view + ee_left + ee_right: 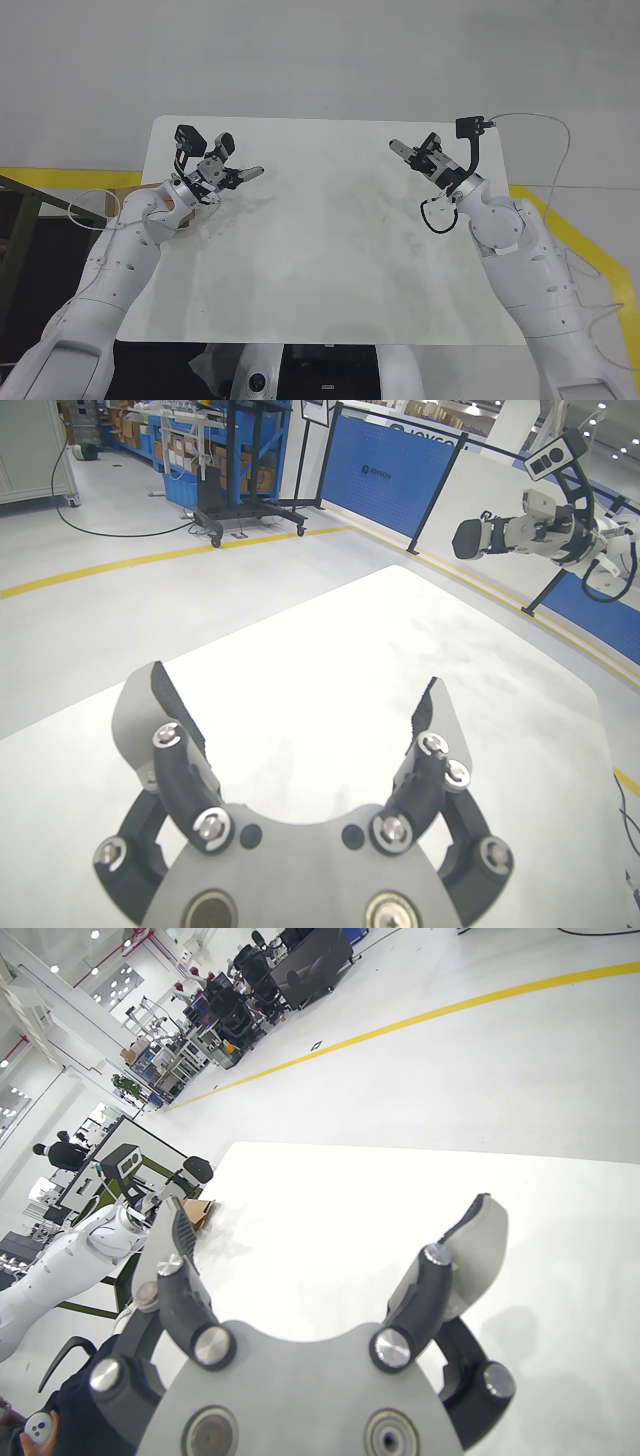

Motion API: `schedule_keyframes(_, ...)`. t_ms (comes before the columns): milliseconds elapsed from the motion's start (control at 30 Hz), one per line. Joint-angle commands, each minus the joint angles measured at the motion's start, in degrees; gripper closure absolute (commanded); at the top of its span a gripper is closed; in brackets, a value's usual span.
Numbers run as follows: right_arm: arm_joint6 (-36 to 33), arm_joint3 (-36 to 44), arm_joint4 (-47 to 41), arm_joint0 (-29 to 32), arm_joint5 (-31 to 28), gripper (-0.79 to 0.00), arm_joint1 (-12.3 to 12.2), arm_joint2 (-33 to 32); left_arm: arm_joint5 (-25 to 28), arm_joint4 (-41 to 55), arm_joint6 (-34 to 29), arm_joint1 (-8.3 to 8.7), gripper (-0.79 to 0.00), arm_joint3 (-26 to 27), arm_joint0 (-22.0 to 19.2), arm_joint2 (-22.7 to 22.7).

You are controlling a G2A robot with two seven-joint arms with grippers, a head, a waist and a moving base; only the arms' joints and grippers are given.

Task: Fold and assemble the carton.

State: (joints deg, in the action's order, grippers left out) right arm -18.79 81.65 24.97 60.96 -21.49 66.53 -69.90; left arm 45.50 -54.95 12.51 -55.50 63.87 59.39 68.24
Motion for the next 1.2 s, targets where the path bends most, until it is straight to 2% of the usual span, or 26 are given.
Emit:
schedule_keyframes(0,0.00,0.00,0.00,0.00,0.00,-0.785,0.00,0.00,0.00,0.00,0.00,0.00,-0.784,0.00,0.00,0.00)
schedule_keyframes(367,0.00,0.00,0.00,0.00,0.00,-0.785,0.00,0.00,-0.69,0.33,-0.78,0.05,-0.785,1.26,0.43,0.42)
schedule_keyframes(433,0.00,0.00,0.00,0.00,0.00,-0.785,0.00,0.00,1.43,4.10,-2.11,0.14,-0.785,1.84,1.46,1.15)
schedule_keyframes(467,0.00,0.00,0.00,0.00,0.00,-0.785,0.00,0.00,5.93,8.33,-3.50,0.18,-0.785,1.63,1.89,1.14)
schedule_keyframes(533,0.00,0.00,0.00,0.00,0.00,-0.785,0.00,0.00,12.50,17.35,-8.54,0.45,-0.785,-1.33,1.06,1.46)
schedule_keyframes(733,0.00,0.00,0.00,0.00,0.00,-0.785,0.00,0.00,12.50,39.53,-26.74,1.51,-0.785,-5.24,-2.75,0.45)
schedule_keyframes(900,0.00,0.00,0.00,0.00,0.00,-0.785,0.00,0.00,12.50,57.55,-42.45,3.04,-0.785,-8.34,-4.76,1.21)
schedule_keyframes(1000,0.00,0.00,0.00,0.00,0.00,-0.785,0.00,0.00,11.74,63.17,-50.05,3.89,-0.785,-12.08,-6.67,2.17)
schedule_keyframes(1167,0.00,0.00,0.00,0.00,0.00,-0.785,0.00,0.00,8.95,70.42,-58.04,4.85,-0.785,-16.44,-8.68,3.87)
